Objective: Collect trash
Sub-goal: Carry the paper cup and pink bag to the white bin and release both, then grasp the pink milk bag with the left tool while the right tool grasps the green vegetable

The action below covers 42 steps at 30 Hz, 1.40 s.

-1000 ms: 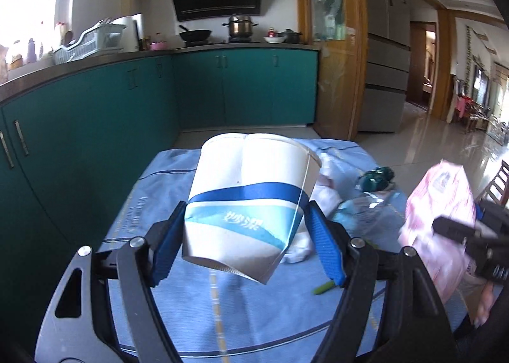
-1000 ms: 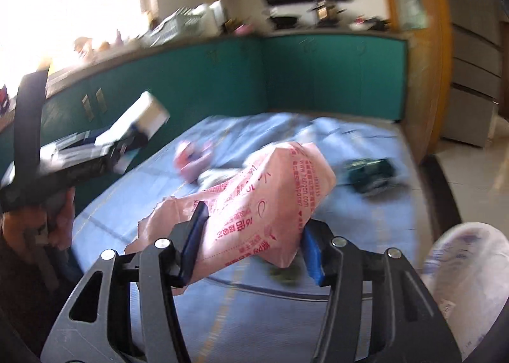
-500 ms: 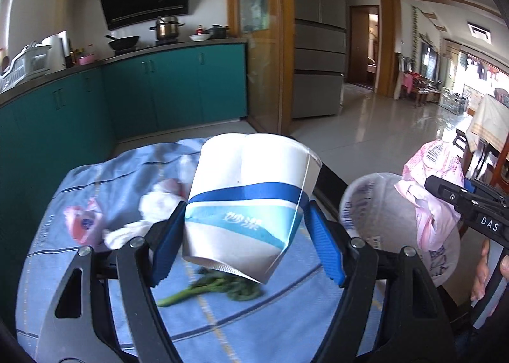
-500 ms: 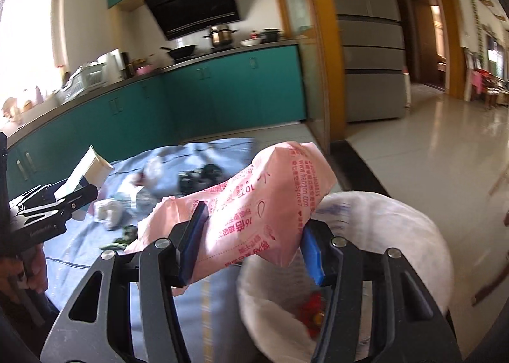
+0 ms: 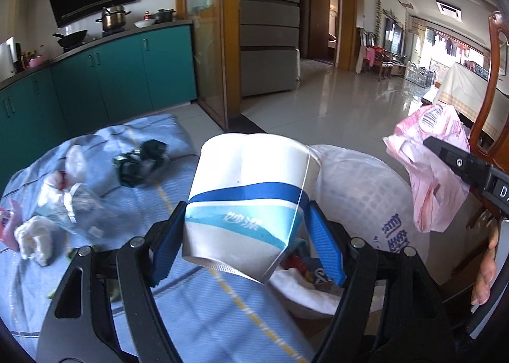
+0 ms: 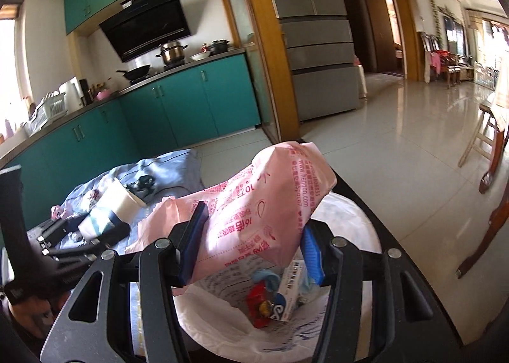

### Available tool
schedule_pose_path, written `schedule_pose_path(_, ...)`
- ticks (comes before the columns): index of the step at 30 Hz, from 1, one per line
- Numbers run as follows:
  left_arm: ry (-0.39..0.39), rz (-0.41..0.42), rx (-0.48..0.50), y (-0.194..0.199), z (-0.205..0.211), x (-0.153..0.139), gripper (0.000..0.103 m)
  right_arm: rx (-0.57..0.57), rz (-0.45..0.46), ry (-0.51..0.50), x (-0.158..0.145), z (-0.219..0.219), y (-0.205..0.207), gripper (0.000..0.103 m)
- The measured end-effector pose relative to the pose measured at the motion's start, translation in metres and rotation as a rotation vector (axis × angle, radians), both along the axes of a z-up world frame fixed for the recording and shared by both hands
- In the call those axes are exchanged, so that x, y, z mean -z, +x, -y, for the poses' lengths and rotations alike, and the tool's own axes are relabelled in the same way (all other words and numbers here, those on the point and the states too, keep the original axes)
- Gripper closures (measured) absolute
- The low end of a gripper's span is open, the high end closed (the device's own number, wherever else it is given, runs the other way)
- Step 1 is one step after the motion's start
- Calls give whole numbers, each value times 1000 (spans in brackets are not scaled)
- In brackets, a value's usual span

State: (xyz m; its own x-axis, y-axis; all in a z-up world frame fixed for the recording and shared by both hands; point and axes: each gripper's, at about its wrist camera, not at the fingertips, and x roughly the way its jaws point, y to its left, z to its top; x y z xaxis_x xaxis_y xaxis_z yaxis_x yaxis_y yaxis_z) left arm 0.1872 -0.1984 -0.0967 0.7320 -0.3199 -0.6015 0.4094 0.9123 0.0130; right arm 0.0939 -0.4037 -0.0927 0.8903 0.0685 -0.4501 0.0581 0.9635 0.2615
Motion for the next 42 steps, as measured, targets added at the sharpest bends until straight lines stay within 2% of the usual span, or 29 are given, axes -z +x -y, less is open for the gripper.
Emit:
schedule_pose_path(10, 29, -54, 61, 11, 49, 28, 28, 61, -17, 4, 8, 17, -9, 49)
schedule_pose_path(13, 33, -88, 73, 14, 56, 36, 28, 69, -30, 26, 12, 23, -7, 49)
schedule_pose_path(17, 49, -78, 72, 10, 57, 34, 25, 68, -44, 34, 15, 23, 0, 49)
schedule_pose_path(19, 43, -61, 65, 8, 54, 31, 19, 62, -54, 29, 16, 20, 4, 49)
schedule_pose_path(22, 44, -56, 58, 8, 50, 28, 16, 57, -65, 19, 15, 16, 10, 48)
schedule_pose_path(29, 48, -61, 22, 9, 36, 25, 15, 75, -71, -28, 15, 9, 15, 33)
schedule_pose_path(35, 68, -47, -26, 13, 14, 23, 15, 71, -60, -6, 11, 5, 20, 30)
schedule_pose_path(38, 54, -50, -58, 15, -4, 17, 14, 60, -48, -3, 6, -3, 24, 24)
schedule_pose_path(42, 29, -26, -120, 17, -36, 2, 14, 24, -35, -11, 0, -22, 33, 23)
